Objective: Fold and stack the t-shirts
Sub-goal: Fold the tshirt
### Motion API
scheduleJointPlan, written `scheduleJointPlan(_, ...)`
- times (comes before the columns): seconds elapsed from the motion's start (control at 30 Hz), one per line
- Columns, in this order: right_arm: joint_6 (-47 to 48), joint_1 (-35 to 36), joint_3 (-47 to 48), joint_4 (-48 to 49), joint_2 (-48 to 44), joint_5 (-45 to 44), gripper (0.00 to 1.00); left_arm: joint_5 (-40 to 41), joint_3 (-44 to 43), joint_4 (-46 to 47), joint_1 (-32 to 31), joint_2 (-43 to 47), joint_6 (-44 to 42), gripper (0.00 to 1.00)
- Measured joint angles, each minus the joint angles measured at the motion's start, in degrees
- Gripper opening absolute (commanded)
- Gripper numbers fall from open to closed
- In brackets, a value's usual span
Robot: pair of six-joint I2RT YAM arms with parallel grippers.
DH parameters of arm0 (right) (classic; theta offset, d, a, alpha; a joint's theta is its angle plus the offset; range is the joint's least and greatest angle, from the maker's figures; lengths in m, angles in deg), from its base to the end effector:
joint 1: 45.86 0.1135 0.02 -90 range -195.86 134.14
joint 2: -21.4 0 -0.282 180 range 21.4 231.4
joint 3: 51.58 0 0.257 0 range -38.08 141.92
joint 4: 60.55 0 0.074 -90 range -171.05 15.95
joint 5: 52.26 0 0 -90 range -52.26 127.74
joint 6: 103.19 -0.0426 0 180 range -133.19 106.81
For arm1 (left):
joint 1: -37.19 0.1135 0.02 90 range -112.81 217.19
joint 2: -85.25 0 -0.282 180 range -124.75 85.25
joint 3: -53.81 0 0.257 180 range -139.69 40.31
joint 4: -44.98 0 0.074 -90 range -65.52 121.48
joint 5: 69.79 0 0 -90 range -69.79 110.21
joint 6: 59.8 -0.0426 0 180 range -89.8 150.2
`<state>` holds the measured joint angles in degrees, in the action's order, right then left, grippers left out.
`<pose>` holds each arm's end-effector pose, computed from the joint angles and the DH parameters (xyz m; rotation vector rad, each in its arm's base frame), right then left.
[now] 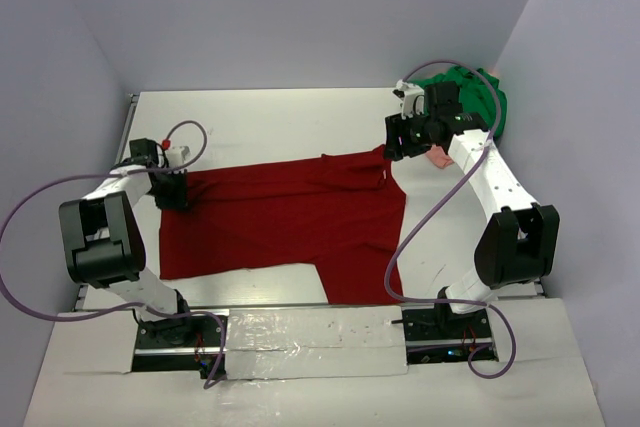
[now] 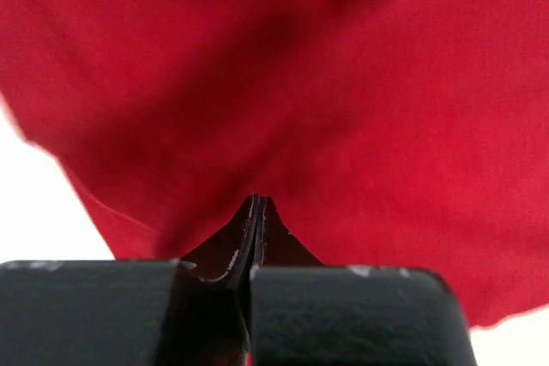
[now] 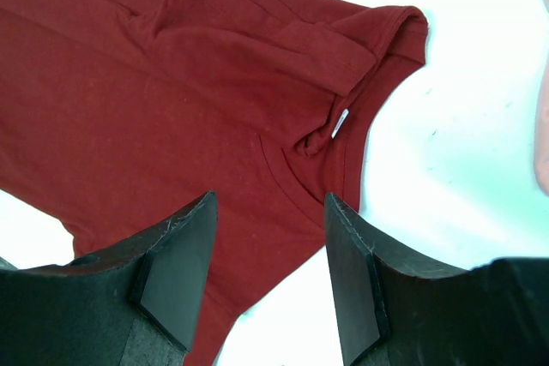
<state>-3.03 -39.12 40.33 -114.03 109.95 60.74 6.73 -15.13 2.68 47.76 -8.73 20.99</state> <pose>0.3377 0.0567 0.3236 -0.5275 2.3460 0.4617 0.3133 0.0484 0.1795 0.0319 2.7052 -0.2218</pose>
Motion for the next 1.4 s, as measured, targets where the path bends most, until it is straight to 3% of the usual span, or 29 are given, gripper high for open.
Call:
scheduleJointPlan(0.23, 0.02, -0.28, 0.0, -0.02, -0.04, 0.2, 0.6, -4.0, -1.33, -18.08, 1.97, 0.68, -12.0, 0.0)
scheduleJointPlan(0.4, 0.02, -0.68, 0.0, 0.0, -0.04, 0.46, 0.6, -6.12, -4.85, -25.75, 7.74, 4.31, -17.18, 0.0)
scheduleJointPlan(0.57, 0.0, -0.76, 0.0, 0.0, -0.04, 0.85, 0.6, -12.02, -8.39, -14.45, 11.67, 10.67, -11.08, 0.0)
scheduleJointPlan(0.7, 0.0, -0.79, 0.0, 0.0, -0.04, 1.11, 0.6, -13.4, -7.37, -1.14, 8.22, 12.63, -3.87, 0.0)
scheduleJointPlan(0.9, 0.0, -0.79, 0.0, 0.0, -0.04, 1.25, 0.6, -15.23, -16.09, 3.39, -0.63, -5.05, 0.26, 0.0)
scheduleJointPlan(1.03, 0.0, -0.79, 0.0, 0.0, -0.04, 1.25, 0.6, -15.21, -16.7, 3.67, -4.13, -14.84, 1.4, 0.0)
scheduleJointPlan(1.4, 0.0, -0.79, 0.0, 0.0, -0.04, 1.05, 0.6, -14.58, -16.55, 7.61, -6.91, -18.23, 3.19, 0.0)
